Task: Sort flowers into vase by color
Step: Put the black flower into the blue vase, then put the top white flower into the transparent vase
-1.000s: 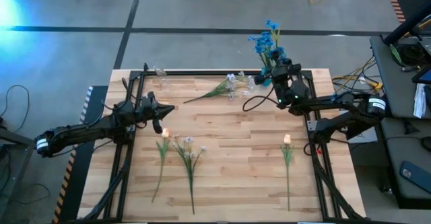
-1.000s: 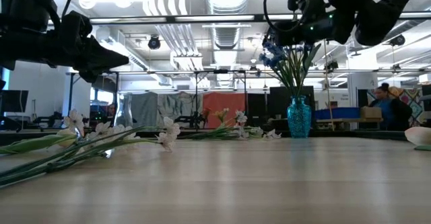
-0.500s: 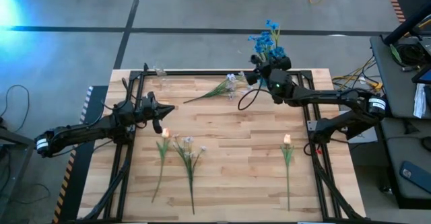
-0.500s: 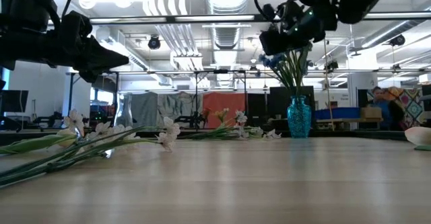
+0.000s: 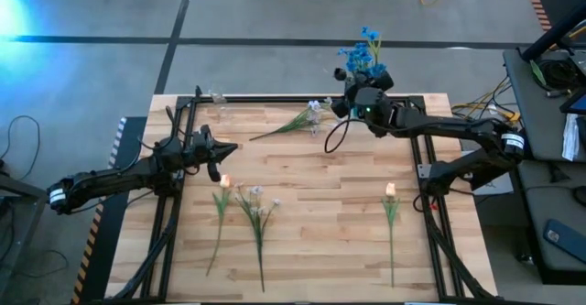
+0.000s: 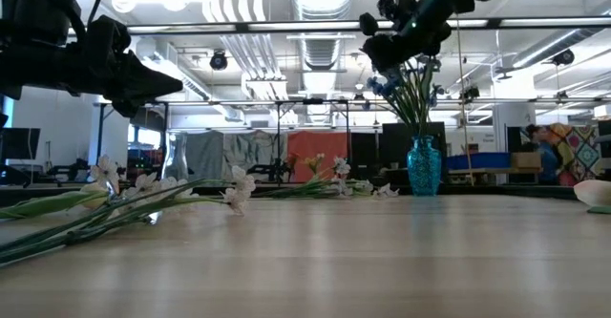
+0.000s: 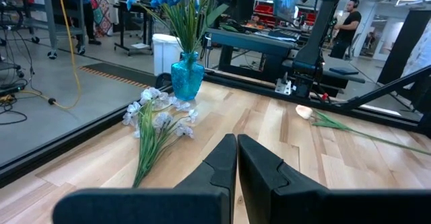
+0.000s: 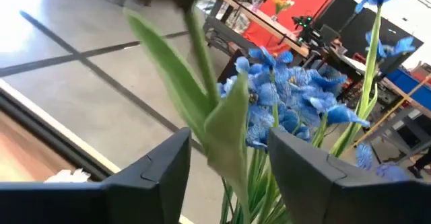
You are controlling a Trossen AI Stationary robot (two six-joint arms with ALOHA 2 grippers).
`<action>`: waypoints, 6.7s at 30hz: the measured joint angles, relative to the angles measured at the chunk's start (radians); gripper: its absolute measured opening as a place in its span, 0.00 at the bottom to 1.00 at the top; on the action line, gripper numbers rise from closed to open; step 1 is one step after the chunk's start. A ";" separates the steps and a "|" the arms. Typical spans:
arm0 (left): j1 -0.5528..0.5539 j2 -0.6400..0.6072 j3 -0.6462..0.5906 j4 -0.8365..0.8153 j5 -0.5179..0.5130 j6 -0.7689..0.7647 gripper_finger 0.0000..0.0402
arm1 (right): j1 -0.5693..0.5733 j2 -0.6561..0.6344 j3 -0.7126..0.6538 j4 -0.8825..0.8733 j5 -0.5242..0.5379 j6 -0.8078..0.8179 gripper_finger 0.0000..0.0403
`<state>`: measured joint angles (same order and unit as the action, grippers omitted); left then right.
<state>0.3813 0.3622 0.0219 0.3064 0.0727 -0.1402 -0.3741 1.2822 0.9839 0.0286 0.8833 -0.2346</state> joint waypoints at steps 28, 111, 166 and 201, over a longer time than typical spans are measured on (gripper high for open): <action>0.000 0.000 0.000 0.000 0.023 -0.003 0.00 | -0.047 0.000 -0.056 -0.084 -0.028 0.148 0.03; 0.000 0.000 0.000 0.000 0.025 -0.001 0.00 | -0.037 -0.018 0.162 -0.439 -0.155 0.155 0.46; 0.038 0.675 0.447 -0.294 0.180 0.293 0.00 | 0.454 -0.033 0.093 -0.440 -0.242 0.196 0.02; 0.202 1.650 1.444 -0.890 0.119 0.550 0.42 | 0.521 -0.038 -0.365 0.037 -0.255 0.442 0.02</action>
<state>0.5837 2.0127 1.4655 -0.5837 0.1916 0.4099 0.1467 1.2446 0.6186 0.0654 0.6285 0.2069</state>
